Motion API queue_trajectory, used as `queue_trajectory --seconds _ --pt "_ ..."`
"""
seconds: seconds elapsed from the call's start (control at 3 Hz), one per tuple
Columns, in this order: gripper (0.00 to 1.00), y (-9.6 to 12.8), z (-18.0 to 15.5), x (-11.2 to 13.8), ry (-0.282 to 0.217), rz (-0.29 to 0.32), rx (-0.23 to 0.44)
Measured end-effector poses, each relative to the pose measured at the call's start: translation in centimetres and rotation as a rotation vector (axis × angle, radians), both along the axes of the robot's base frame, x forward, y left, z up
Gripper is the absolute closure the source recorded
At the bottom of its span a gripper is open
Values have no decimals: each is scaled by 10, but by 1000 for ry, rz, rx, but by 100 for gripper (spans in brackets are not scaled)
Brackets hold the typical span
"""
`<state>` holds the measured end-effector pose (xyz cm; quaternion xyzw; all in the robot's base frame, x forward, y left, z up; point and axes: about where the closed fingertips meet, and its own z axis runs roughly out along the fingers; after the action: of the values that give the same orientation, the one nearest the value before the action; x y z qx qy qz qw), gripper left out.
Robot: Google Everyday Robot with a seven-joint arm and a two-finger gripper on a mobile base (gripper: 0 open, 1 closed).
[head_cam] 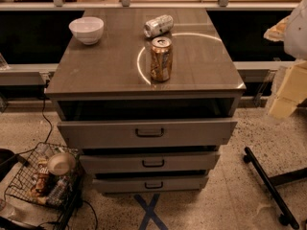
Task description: Place orange can into white bowl
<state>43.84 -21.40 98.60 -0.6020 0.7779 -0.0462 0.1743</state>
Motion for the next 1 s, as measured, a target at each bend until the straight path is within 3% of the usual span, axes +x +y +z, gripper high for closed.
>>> queue_trajectory --seconds 0.33,0.67,1.0 --pt "0 0 0 0 0 0 0" --pt "0 2 -1 14 -48 -31 80" --pt "0 -10 -37 38 -81 -117 301"
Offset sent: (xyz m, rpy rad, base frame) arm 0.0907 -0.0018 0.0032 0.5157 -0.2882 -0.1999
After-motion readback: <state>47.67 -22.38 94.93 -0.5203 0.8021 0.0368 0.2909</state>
